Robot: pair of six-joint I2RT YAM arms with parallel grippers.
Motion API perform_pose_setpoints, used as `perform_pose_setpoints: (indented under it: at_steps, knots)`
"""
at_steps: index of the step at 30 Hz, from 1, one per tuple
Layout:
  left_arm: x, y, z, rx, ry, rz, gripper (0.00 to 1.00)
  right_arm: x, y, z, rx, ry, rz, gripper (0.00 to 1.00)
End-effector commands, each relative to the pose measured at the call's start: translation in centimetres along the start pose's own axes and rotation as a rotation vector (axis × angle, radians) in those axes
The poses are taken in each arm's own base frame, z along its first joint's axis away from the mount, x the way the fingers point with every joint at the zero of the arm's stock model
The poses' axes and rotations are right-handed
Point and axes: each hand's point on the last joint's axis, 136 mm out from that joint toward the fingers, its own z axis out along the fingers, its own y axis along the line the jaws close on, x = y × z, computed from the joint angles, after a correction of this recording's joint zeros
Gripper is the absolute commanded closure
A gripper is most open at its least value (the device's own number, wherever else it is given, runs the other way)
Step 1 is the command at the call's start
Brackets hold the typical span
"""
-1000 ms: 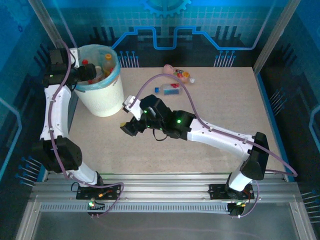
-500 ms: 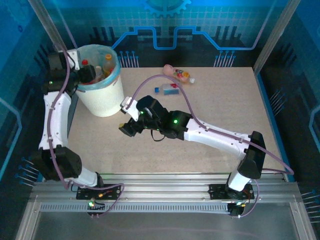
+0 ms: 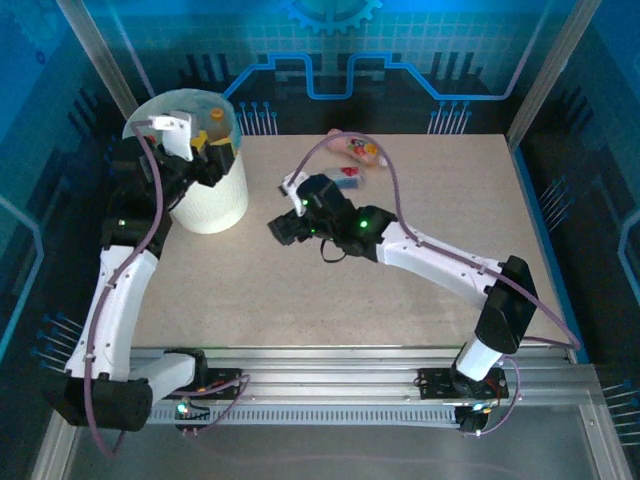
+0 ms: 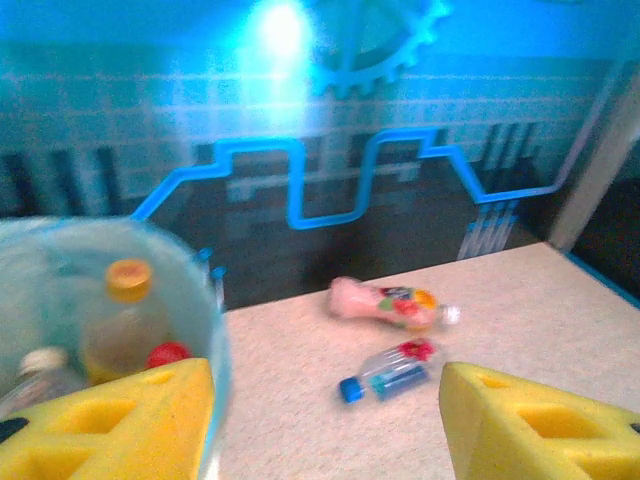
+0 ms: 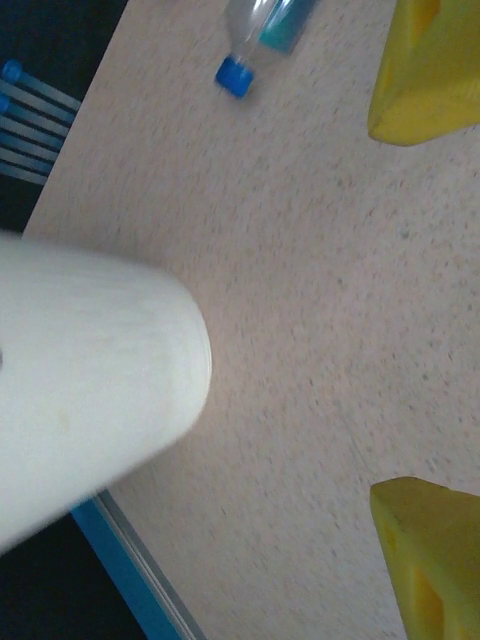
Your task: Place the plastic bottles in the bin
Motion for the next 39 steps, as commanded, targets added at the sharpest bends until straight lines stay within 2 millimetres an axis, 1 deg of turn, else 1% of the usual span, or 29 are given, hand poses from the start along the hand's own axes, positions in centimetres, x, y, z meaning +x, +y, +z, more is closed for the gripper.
perform_pose_setpoints:
  at_steps: [1, 2, 4, 6, 8, 13, 16, 18, 22, 27, 32, 39]
  knots:
    - [-0.4, -4.9, 0.1, 0.184, -0.041, 0.091, 0.38, 0.1, -4.6, -1.2, 0.085, 0.010, 0.181, 0.12]
    - [0.0, -6.3, 0.1, 0.230, -0.036, 0.111, 0.37, 0.5, -6.5, -1.3, 0.125, 0.027, 0.235, 0.12]
    - [0.7, -8.5, 0.2, 0.301, -0.020, 0.142, 0.36, 1.4, -10.0, -1.4, 0.189, 0.057, 0.337, 0.12]
    - [1.6, -10.1, 0.2, 0.351, -0.001, 0.171, 0.35, 2.1, -12.8, -1.4, 0.223, 0.080, 0.420, 0.09]
    - [2.6, -11.1, 0.6, 0.383, 0.019, 0.180, 0.33, 2.8, -15.0, -1.3, 0.258, 0.092, 0.468, 0.07]
    - [4.6, -12.7, 1.6, 0.465, 0.087, 0.155, 0.31, 3.4, -18.8, -0.1, 0.363, 0.104, 0.475, 0.01]
    - [5.2, -12.9, 2.3, 0.472, 0.107, 0.130, 0.30, 3.3, -20.3, 1.4, 0.392, 0.123, 0.485, 0.00]
    - [5.8, -13.0, 2.7, 0.460, 0.124, 0.127, 0.30, 2.9, -21.0, 2.3, 0.415, 0.122, 0.472, 0.00]
    - [6.7, -13.8, 3.3, 0.473, 0.155, 0.136, 0.30, 2.3, -21.9, 4.3, 0.432, 0.122, 0.450, 0.00]
    - [7.1, -14.6, 3.9, 0.477, 0.160, 0.137, 0.30, 2.5, -23.3, 6.4, 0.433, 0.142, 0.463, 0.00]
    - [8.6, -16.2, 4.7, 0.485, 0.191, 0.189, 0.30, 3.6, -24.8, 8.3, 0.428, 0.177, 0.502, 0.00]
    - [11.2, -17.7, 6.2, 0.515, 0.245, 0.176, 0.28, 5.3, -26.5, 10.2, 0.422, 0.226, 0.552, 0.00]
